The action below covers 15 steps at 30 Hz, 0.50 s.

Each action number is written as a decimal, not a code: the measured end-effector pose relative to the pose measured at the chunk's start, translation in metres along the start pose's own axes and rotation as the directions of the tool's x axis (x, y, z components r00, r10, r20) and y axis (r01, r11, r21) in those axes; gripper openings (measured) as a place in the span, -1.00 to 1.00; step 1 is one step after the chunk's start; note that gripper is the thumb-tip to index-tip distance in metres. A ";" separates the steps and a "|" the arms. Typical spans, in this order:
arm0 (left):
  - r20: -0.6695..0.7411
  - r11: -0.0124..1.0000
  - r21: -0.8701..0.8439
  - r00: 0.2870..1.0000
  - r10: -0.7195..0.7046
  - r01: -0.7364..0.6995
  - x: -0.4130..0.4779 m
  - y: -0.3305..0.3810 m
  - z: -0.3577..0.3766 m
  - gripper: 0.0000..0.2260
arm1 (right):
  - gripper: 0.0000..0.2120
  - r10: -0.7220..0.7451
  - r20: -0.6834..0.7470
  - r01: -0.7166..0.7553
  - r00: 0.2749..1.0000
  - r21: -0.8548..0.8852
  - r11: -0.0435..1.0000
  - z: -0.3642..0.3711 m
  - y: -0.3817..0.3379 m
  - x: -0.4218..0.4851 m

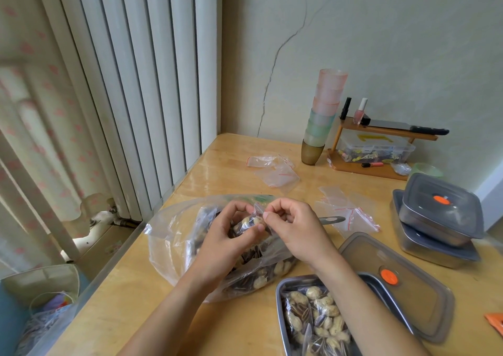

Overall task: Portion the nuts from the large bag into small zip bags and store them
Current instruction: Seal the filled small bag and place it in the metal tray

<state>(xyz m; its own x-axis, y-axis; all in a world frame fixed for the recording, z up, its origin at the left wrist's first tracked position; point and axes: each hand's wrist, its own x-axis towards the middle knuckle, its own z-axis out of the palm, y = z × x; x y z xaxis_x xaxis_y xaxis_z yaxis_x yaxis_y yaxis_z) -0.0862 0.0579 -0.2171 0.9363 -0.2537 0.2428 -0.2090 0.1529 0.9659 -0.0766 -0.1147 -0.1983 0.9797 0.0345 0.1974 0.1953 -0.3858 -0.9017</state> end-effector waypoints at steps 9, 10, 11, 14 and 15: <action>-0.003 1.000 0.025 1.000 0.003 -0.003 -0.001 0.001 0.000 -0.83 | -0.89 -0.028 -0.008 0.028 1.000 -0.016 0.999 -0.001 -0.004 -0.002; 0.000 1.000 0.025 1.000 0.006 -0.006 0.000 0.002 0.000 -0.82 | -0.90 -0.022 -0.003 0.022 1.000 -0.003 1.000 -0.001 -0.004 -0.002; 0.003 0.999 0.034 1.000 0.014 -0.014 0.000 0.002 0.000 -0.83 | -0.91 -0.017 0.003 0.017 1.000 0.008 1.000 -0.001 -0.004 -0.001; 0.012 0.998 0.061 0.999 0.033 -0.034 -0.001 0.003 0.001 -0.84 | -0.91 -0.019 -0.011 0.019 1.000 0.009 1.000 -0.001 -0.004 -0.002; 0.013 0.998 0.061 0.999 0.033 -0.034 -0.001 0.003 0.001 -0.84 | -0.90 -0.024 -0.023 0.024 0.999 0.000 1.000 -0.001 -0.004 -0.002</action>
<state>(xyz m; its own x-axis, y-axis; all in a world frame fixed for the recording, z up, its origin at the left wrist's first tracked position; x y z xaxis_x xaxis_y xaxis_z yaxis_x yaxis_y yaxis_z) -0.0879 0.0580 -0.2141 0.9253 -0.2607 0.2756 -0.2572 0.1031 0.9608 -0.0792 -0.1144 -0.1950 0.9734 0.0226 0.2279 0.2188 -0.3851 -0.8965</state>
